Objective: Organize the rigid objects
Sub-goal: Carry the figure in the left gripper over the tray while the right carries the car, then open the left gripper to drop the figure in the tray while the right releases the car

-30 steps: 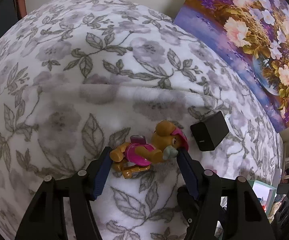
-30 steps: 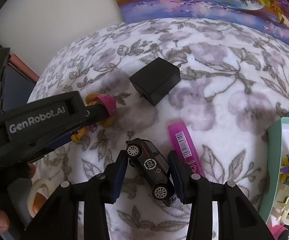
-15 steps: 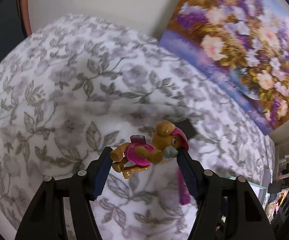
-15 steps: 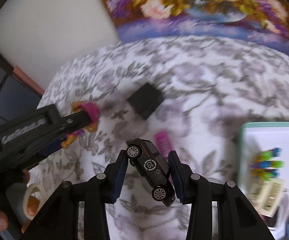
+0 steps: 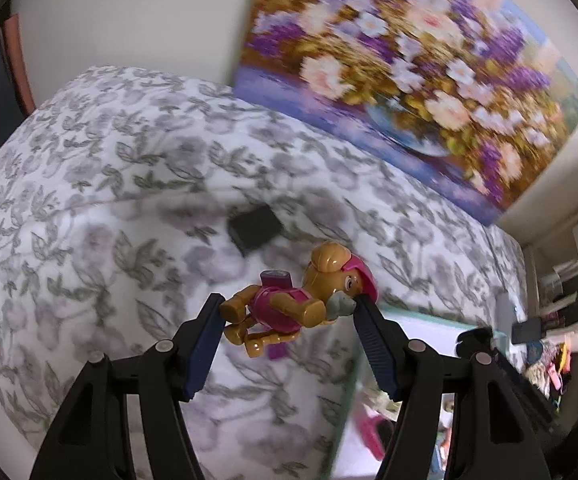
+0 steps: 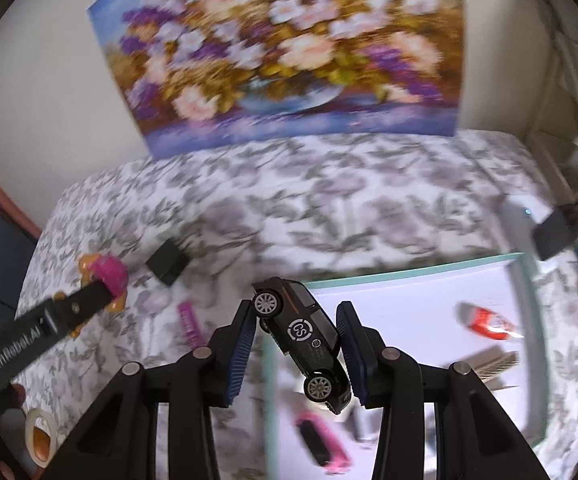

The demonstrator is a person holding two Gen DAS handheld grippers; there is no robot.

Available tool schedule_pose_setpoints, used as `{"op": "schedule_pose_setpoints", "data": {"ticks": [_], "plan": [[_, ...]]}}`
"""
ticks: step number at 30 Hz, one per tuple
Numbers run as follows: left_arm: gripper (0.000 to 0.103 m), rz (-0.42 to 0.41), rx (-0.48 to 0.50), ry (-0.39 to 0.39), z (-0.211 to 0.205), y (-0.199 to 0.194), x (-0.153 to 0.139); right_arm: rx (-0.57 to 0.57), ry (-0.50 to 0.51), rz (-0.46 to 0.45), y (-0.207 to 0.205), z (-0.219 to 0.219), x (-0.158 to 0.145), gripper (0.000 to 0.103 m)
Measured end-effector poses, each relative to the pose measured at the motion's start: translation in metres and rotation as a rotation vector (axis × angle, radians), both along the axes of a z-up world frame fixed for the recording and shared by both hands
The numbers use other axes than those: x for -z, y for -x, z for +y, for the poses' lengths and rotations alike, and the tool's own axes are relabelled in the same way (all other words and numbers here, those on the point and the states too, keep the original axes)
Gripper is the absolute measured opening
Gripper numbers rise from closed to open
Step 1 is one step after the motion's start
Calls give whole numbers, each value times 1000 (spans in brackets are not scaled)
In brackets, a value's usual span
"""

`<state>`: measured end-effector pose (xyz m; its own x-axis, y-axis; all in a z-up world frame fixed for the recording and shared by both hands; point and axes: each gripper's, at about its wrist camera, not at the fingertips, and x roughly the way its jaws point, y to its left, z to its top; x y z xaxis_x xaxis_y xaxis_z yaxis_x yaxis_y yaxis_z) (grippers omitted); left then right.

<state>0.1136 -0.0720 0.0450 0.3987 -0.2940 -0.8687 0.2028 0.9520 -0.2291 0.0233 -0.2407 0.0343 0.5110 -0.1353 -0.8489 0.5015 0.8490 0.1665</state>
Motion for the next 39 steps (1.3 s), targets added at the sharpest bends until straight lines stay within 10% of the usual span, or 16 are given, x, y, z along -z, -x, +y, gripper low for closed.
{"op": "schedule_pose_setpoints", "data": {"ticks": [39], "plan": [[67,-3,344,-233,-166,80,68,197,-47,148,72,-138,61,45]]}}
